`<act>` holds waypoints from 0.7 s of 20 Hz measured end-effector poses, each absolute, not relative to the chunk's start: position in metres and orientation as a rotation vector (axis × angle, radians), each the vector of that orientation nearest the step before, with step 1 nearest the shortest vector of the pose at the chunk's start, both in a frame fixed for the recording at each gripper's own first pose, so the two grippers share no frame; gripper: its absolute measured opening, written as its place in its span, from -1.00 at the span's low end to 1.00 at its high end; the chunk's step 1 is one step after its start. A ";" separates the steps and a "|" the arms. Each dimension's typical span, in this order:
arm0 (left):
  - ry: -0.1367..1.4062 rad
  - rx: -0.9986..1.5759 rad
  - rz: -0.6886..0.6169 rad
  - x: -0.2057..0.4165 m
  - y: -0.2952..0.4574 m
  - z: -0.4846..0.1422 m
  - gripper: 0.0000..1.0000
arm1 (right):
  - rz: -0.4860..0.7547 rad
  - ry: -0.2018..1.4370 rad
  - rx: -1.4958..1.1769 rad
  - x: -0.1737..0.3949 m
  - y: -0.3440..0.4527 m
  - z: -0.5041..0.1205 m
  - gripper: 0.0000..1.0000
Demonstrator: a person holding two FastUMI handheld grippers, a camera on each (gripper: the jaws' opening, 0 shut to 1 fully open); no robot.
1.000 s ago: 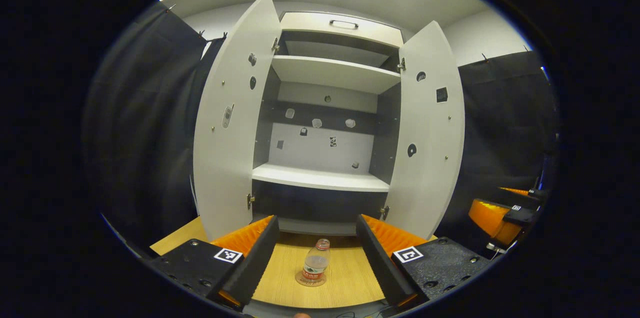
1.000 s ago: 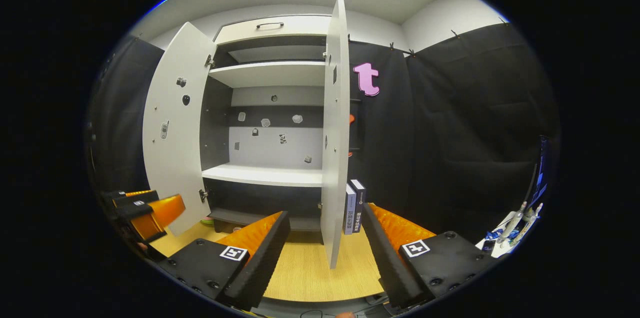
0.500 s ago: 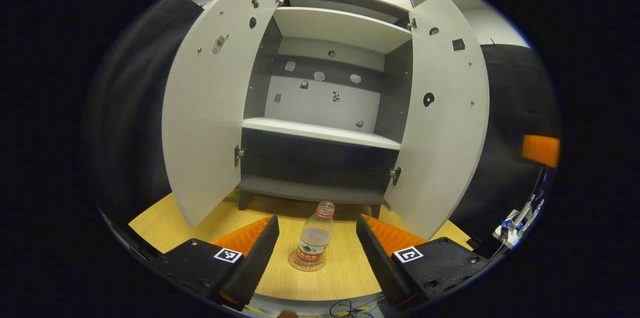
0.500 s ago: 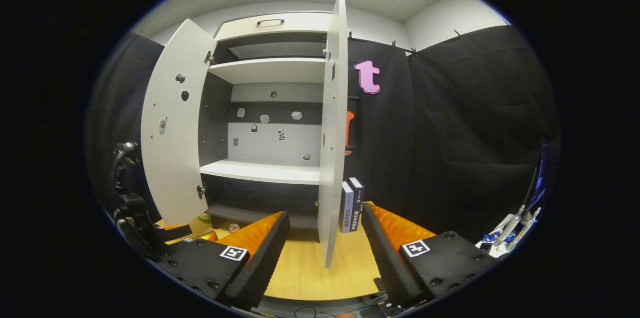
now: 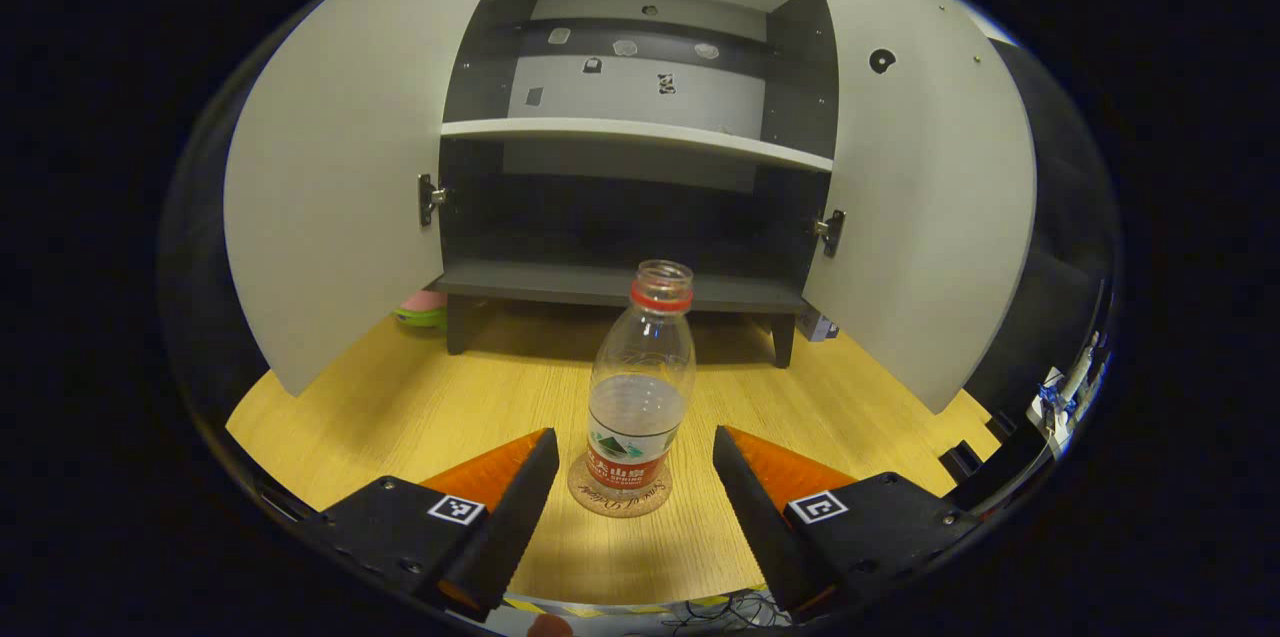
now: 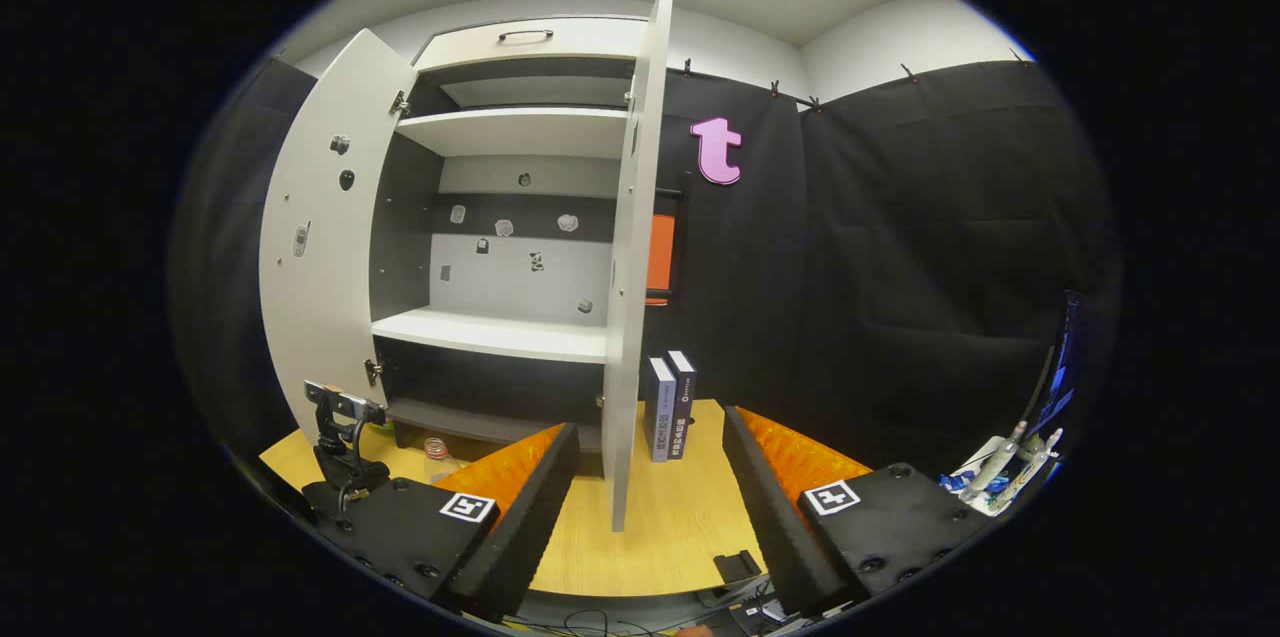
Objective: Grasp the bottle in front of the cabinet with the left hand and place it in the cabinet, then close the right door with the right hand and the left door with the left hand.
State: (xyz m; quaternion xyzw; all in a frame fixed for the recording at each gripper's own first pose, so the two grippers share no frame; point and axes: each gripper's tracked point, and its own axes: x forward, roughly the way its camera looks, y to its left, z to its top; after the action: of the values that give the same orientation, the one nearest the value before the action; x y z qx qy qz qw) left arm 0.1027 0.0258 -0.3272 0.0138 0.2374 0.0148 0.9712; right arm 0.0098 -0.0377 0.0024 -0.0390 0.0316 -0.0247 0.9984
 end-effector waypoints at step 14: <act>0.536 0.041 0.117 0.146 0.034 -0.387 0.79 | -0.109 0.122 -0.102 0.019 -0.091 -0.009 0.92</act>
State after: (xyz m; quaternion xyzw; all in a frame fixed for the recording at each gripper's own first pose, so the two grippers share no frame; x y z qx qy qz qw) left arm 0.1455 0.0341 -0.3868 0.0202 0.2646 0.0579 0.9624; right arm 0.0191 -0.0912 -0.0091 -0.0512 0.0611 -0.0544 0.9953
